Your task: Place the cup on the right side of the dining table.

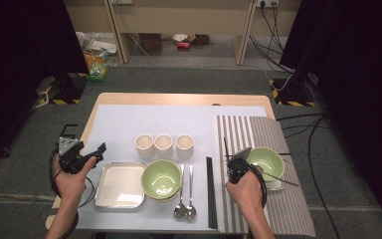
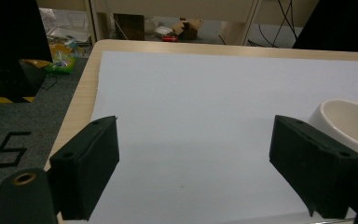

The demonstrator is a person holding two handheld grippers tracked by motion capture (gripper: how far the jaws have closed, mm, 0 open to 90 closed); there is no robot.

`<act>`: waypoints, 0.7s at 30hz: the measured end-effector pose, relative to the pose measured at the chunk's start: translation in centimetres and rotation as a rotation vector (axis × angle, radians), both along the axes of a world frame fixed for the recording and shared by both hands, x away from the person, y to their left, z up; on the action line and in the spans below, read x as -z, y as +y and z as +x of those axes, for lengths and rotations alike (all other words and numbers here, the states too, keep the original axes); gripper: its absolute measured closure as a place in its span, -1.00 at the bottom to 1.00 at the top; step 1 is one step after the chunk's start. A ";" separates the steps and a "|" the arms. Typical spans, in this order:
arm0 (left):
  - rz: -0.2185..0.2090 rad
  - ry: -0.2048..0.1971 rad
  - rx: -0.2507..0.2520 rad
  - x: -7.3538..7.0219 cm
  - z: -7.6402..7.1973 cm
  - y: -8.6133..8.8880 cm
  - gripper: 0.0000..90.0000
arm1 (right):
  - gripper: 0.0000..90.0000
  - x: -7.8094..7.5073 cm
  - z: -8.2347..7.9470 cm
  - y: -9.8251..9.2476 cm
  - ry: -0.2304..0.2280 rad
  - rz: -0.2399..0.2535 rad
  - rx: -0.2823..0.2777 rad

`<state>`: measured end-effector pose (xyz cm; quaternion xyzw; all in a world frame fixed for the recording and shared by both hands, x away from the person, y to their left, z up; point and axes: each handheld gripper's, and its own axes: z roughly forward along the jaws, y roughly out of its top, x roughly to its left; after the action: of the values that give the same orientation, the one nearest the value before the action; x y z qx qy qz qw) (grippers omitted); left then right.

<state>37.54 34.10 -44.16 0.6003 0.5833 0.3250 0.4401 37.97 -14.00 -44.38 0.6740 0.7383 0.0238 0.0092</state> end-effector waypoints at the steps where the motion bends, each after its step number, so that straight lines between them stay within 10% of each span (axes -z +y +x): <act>1: 0.000 0.000 0.000 0.0 0.0 0.0 -0.67 | 0.90 0.0 0.0 0.0 -0.003 -0.004 0.004; 21: 0.001 0.000 -0.002 0.0 0.1 0.0 -0.66 | 0.91 -0.5 0.6 -0.8 0.025 0.059 -0.100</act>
<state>37.60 34.13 -44.17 0.5998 0.5838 0.3259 0.4396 38.54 -14.77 -43.85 0.6366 0.7700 0.0376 -0.0210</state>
